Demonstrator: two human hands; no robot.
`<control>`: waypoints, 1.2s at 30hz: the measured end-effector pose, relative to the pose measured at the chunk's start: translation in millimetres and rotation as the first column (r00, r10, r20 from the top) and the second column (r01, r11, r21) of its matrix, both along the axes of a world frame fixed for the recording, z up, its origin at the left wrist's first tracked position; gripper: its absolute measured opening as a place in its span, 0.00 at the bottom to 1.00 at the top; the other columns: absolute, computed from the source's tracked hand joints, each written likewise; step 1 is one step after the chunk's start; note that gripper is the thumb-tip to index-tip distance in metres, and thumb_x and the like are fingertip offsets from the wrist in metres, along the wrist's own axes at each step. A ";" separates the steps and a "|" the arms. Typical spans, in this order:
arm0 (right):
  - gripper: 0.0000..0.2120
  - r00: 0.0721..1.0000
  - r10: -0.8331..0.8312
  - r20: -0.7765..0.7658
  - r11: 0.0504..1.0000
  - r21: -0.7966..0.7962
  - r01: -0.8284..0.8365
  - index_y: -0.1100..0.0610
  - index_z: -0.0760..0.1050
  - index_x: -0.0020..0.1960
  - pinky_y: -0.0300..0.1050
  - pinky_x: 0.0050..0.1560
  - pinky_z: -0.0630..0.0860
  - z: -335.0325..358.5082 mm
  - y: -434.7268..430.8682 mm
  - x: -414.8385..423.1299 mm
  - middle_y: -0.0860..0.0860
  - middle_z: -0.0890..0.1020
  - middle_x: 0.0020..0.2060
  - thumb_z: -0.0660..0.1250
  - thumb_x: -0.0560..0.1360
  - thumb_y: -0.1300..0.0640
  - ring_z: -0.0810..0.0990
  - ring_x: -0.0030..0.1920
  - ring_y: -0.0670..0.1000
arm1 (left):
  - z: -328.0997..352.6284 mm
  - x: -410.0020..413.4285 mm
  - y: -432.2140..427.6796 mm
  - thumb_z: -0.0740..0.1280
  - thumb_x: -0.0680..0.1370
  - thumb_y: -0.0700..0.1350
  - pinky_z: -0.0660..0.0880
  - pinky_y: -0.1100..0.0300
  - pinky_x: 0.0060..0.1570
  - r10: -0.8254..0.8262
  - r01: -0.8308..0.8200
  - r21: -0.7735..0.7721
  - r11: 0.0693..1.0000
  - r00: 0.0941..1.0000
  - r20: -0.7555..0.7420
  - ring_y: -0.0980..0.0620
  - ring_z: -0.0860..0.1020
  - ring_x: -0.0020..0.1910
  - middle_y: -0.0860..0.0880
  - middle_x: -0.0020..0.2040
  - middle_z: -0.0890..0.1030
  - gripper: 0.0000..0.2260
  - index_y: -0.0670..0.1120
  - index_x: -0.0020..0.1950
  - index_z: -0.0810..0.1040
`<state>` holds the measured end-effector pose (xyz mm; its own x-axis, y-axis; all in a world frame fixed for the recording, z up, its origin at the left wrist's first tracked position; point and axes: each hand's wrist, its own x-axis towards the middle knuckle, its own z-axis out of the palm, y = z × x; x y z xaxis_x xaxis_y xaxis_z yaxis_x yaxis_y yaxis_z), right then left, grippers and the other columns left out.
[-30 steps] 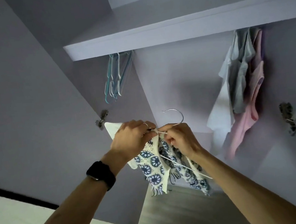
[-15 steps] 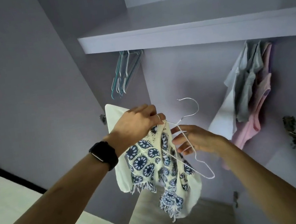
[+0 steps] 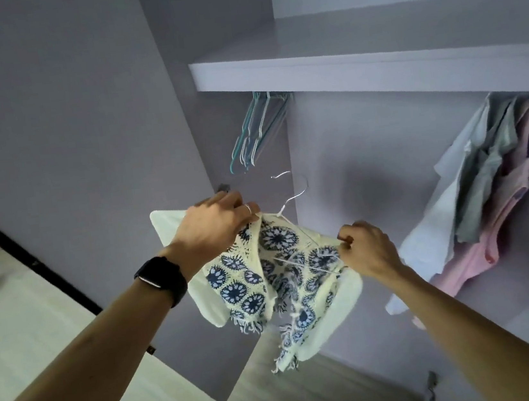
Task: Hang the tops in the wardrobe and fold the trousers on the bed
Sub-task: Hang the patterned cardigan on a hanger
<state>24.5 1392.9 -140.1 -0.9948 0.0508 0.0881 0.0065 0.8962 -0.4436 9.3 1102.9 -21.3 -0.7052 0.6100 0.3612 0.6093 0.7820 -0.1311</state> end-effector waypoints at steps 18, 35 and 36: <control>0.09 0.987 -0.061 -0.151 0.998 0.014 0.064 0.55 0.75 0.53 0.48 0.50 0.78 47.5 25.4 -50.0 0.53 0.82 0.51 0.71 0.74 0.61 0.82 0.47 0.58 | 7.5 13.2 -33.5 0.56 0.84 0.55 0.78 0.47 0.42 0.362 -0.382 0.191 0.904 0.923 0.133 0.44 0.78 0.56 0.49 0.55 0.78 0.17 0.54 0.69 0.76; 0.07 0.992 -0.113 0.048 0.988 -0.099 0.118 0.52 0.81 0.42 0.40 0.36 0.71 92.8 26.2 -69.8 0.47 0.83 0.36 0.67 0.76 0.50 0.82 0.40 0.53 | -10.3 10.2 -19.5 0.58 0.84 0.55 0.79 0.48 0.46 0.257 -0.351 0.379 0.856 0.926 0.276 0.43 0.80 0.52 0.53 0.59 0.79 0.13 0.54 0.63 0.78; 0.07 0.994 -0.099 0.046 0.989 -0.103 0.103 0.52 0.81 0.44 0.40 0.38 0.71 95.8 21.7 -69.9 0.47 0.83 0.38 0.67 0.75 0.51 0.81 0.42 0.53 | -12.1 10.5 -14.9 0.58 0.84 0.54 0.79 0.49 0.46 0.277 -0.372 0.378 0.847 0.918 0.284 0.43 0.80 0.53 0.53 0.60 0.79 0.13 0.54 0.64 0.78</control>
